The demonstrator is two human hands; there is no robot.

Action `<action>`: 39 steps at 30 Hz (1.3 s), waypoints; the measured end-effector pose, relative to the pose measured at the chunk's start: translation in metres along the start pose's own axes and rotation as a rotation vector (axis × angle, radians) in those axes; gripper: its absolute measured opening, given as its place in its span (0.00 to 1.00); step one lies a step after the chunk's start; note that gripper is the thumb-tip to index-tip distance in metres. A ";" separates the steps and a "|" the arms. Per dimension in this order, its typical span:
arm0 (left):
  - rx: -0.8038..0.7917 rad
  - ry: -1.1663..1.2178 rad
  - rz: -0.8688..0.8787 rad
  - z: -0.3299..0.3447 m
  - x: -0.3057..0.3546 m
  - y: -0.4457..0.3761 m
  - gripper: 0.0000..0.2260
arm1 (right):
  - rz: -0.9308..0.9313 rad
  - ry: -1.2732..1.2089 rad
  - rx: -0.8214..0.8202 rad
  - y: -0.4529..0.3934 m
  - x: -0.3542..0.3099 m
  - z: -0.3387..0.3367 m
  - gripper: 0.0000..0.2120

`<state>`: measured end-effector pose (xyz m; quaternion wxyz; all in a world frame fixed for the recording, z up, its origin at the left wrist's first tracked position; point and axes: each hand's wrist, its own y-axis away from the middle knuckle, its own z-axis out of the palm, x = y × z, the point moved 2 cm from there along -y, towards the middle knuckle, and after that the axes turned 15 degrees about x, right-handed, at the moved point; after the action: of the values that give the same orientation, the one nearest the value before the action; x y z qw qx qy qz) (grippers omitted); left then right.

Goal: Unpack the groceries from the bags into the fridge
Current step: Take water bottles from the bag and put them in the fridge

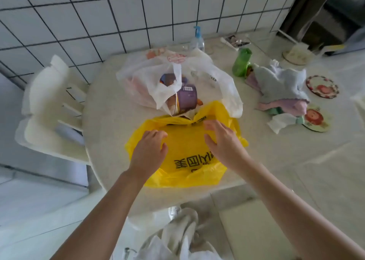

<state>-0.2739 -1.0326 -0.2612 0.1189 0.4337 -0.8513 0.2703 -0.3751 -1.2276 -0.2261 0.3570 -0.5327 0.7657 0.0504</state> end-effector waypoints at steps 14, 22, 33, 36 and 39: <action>0.037 -0.078 0.372 0.048 0.009 -0.160 0.23 | -0.124 0.105 -0.026 -0.155 0.013 0.043 0.16; -0.117 -0.285 0.371 0.086 0.002 -0.219 0.20 | -0.183 0.237 -0.091 -0.235 0.041 0.057 0.17; -0.272 -0.466 0.256 0.122 -0.020 -0.297 0.19 | -0.279 0.460 -0.400 -0.333 0.117 0.106 0.16; -0.287 -0.549 0.276 0.131 -0.023 -0.311 0.18 | -0.161 0.528 -0.467 -0.362 0.135 0.120 0.26; -0.341 -0.636 0.186 0.138 -0.030 -0.330 0.16 | -0.088 0.529 -0.441 -0.384 0.145 0.125 0.35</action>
<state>0.0132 -1.2473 -0.2709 -0.1060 0.3907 -0.9143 -0.0139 -0.0117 -1.4475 -0.2889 0.0244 -0.6242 0.7787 0.0594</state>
